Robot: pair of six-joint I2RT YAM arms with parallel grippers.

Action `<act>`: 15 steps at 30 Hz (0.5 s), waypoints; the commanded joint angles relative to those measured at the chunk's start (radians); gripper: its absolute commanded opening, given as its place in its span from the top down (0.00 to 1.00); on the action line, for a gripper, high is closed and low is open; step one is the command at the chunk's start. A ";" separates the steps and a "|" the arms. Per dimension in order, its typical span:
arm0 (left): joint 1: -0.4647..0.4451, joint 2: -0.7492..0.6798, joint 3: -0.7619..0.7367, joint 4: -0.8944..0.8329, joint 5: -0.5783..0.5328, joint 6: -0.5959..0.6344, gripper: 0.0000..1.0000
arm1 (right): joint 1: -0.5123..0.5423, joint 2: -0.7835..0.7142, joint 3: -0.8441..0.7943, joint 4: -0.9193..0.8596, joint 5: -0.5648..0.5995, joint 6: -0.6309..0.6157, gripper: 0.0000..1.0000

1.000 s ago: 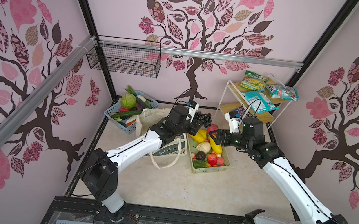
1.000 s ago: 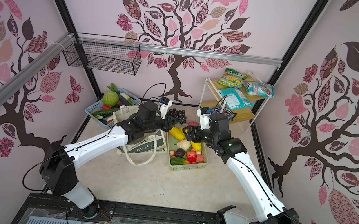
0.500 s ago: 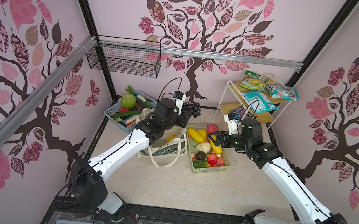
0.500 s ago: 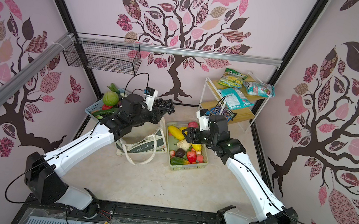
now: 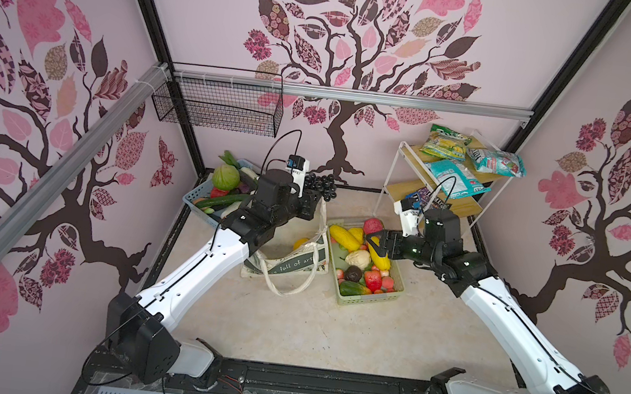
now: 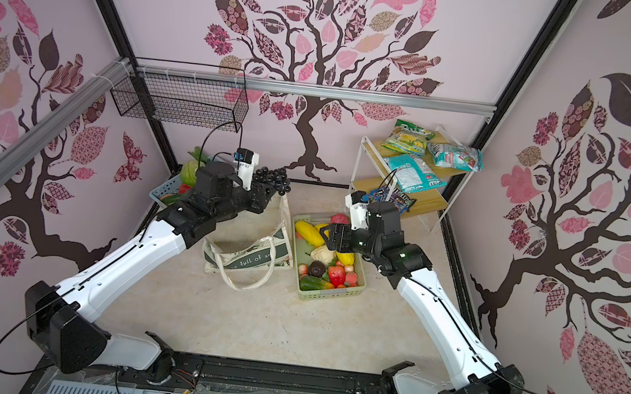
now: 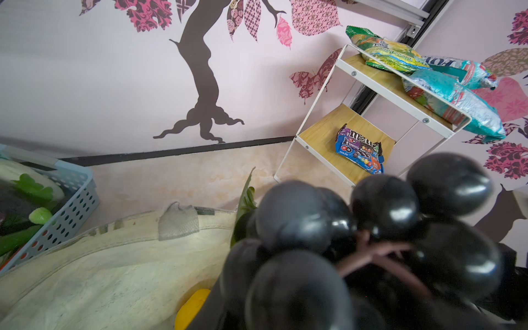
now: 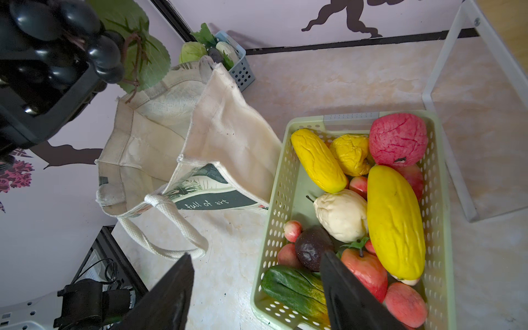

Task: Place the food into the grocery bag and tie it
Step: 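Move the grapes over the tote bag opening with the left gripper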

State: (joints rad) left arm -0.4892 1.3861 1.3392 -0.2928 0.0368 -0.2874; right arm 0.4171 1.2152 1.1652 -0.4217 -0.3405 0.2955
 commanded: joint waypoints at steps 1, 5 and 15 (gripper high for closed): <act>0.014 -0.030 -0.029 -0.033 -0.033 -0.008 0.68 | -0.003 0.004 -0.011 0.019 0.026 0.016 0.28; 0.031 -0.046 -0.043 -0.059 -0.044 -0.022 0.68 | -0.003 0.013 -0.029 0.033 0.054 0.020 0.28; 0.069 -0.071 -0.075 -0.143 -0.089 -0.038 0.68 | -0.003 0.030 -0.066 0.058 0.082 0.035 0.28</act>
State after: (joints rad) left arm -0.4328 1.3483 1.2999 -0.4160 -0.0303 -0.3138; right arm 0.4171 1.2255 1.0973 -0.3767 -0.2760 0.3183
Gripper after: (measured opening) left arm 0.320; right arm 0.722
